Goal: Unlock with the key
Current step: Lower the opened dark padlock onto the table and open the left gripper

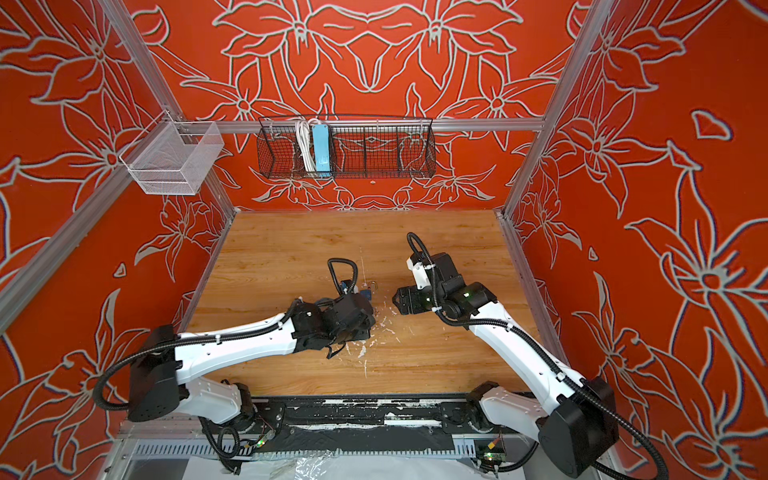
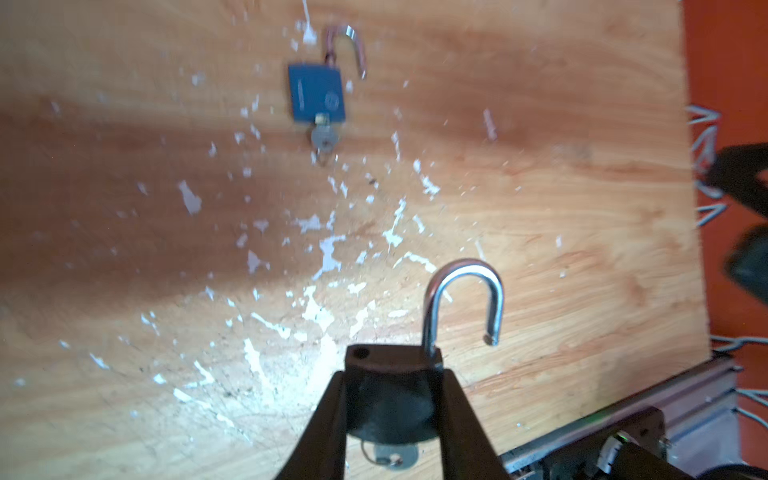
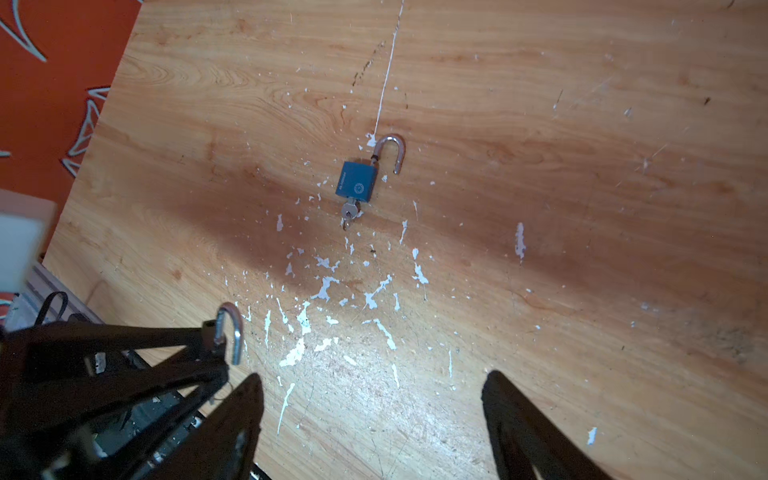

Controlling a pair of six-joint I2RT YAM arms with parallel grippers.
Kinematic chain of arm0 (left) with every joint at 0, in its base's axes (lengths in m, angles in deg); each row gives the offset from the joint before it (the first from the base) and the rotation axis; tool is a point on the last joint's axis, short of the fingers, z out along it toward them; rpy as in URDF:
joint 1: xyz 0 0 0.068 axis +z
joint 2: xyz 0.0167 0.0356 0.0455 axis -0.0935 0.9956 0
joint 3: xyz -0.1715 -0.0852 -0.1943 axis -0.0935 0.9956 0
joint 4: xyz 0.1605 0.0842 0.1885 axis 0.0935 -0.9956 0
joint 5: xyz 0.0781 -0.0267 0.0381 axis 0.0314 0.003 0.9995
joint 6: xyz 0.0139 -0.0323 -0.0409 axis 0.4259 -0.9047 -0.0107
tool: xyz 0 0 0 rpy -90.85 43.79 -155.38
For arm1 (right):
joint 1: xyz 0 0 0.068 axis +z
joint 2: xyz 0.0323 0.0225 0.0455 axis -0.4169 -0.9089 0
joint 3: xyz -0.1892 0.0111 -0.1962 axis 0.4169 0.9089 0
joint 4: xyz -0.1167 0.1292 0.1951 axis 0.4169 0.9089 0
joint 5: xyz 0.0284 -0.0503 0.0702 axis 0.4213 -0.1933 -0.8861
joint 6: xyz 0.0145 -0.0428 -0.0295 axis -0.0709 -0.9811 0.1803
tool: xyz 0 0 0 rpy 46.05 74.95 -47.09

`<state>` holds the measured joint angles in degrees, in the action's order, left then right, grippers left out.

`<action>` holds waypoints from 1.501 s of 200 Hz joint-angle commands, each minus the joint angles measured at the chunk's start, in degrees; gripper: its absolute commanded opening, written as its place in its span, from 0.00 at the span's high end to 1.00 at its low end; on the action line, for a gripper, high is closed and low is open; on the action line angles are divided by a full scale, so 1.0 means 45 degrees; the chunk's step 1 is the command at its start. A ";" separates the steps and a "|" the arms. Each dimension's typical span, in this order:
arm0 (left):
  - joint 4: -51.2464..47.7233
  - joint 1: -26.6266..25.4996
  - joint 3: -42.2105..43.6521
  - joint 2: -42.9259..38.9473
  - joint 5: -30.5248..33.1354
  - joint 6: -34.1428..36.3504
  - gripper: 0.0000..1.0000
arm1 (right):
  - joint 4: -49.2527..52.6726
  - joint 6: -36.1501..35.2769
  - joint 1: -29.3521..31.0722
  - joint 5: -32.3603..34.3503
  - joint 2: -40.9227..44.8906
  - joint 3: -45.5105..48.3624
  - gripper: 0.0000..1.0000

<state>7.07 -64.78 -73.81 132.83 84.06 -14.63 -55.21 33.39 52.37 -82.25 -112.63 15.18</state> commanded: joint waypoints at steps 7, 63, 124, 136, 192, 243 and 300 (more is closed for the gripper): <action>-0.1020 -0.0058 -0.0615 0.1117 0.0131 -0.1090 1.00 | -0.0707 0.0725 -0.0357 -0.0151 0.0386 0.0763 0.16; -0.1148 0.0009 -0.1315 0.3159 -0.0434 -0.1017 1.00 | -0.1724 0.1274 -0.1357 -0.0685 0.0906 0.2183 0.14; -0.1408 0.0489 -0.1887 0.4571 -0.1023 -0.0862 1.00 | -0.1860 0.1239 -0.1898 -0.0975 0.0874 0.2411 0.14; -0.1453 0.0565 -0.1975 0.4729 -0.1030 -0.0845 1.00 | -0.1904 0.1233 -0.1961 -0.0950 0.0867 0.2477 0.14; -0.2443 0.0666 -0.2698 0.5501 -0.1180 -0.0599 1.00 | -0.2253 0.1400 -0.2177 -0.1315 0.0708 0.2615 0.14; -0.2854 0.0665 -0.2533 0.5611 -0.1206 -0.1004 0.99 | -0.2431 0.1499 -0.2255 -0.1527 0.0757 0.2610 0.14; -0.2936 0.0665 -0.2698 0.5392 -0.1253 -0.1190 0.73 | -0.2720 0.1642 -0.2314 -0.1710 0.0689 0.2792 0.14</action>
<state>-2.37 -61.99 -85.77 157.00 78.35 -18.65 -66.33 39.68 42.42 -89.05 -109.40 26.83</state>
